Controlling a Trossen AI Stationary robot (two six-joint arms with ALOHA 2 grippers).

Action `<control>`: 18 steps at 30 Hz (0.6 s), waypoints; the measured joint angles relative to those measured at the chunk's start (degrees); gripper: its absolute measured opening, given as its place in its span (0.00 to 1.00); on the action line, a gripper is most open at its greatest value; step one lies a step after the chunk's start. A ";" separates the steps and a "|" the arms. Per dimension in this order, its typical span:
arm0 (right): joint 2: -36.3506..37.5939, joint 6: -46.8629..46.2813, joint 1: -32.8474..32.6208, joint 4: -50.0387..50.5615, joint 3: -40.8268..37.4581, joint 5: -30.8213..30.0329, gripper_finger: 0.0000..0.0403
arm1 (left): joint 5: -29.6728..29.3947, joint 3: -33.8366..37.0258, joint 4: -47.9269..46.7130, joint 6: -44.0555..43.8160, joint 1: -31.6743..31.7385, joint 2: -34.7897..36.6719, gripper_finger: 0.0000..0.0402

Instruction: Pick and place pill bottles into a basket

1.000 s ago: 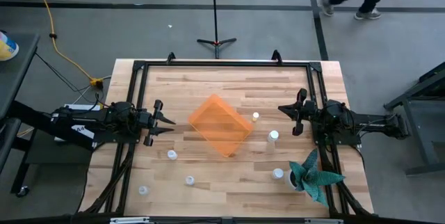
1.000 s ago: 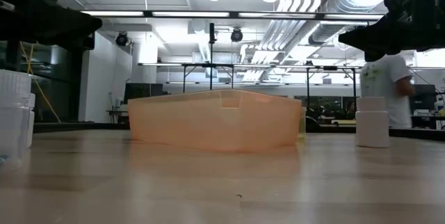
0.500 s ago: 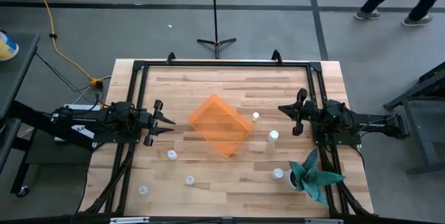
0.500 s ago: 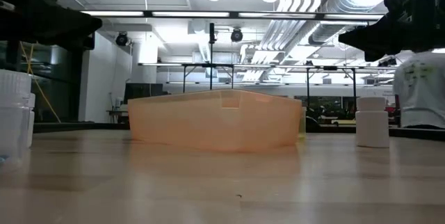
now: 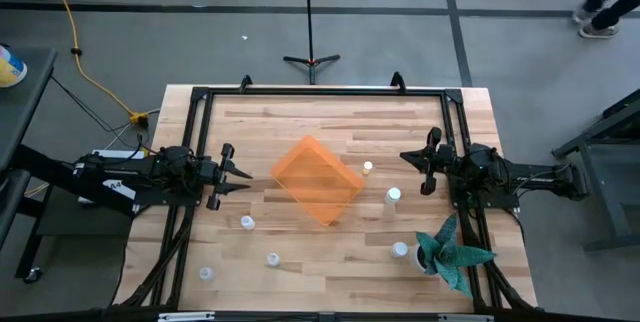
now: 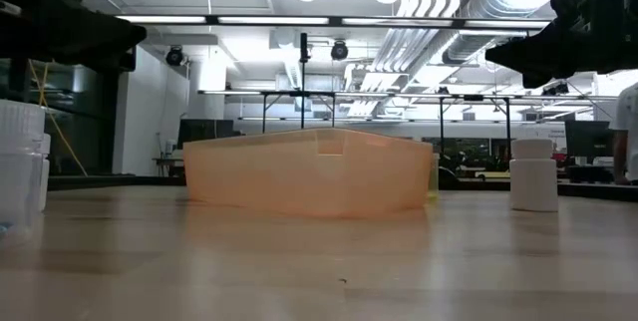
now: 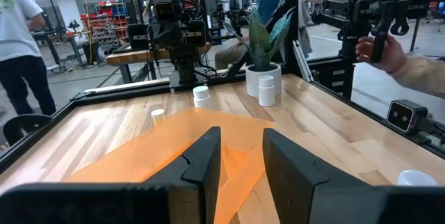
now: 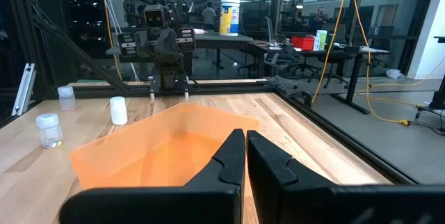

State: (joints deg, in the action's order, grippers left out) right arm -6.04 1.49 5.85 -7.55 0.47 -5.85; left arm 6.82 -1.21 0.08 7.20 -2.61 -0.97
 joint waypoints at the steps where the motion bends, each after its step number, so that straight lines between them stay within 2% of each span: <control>1: 0.00 -0.02 0.00 0.02 -0.02 0.00 0.02 | 0.00 0.01 0.00 -0.02 -0.01 0.00 0.36; 6: 0.00 0.00 0.00 0.01 0.00 0.00 0.02 | 0.02 0.00 0.00 -1.19 -0.02 0.00 0.36; 11: 0.00 -0.02 0.00 0.00 0.00 0.00 0.02 | 0.14 0.00 0.00 -10.09 -0.02 0.00 0.36; 18: 0.02 0.11 0.04 -0.42 -0.02 -0.31 0.02 | 0.12 0.00 0.00 -10.71 -0.02 -0.02 0.36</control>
State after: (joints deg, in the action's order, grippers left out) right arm -6.02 1.61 5.89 -7.97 0.45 -6.16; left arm 6.94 -1.21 0.08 -3.51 -2.63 -0.99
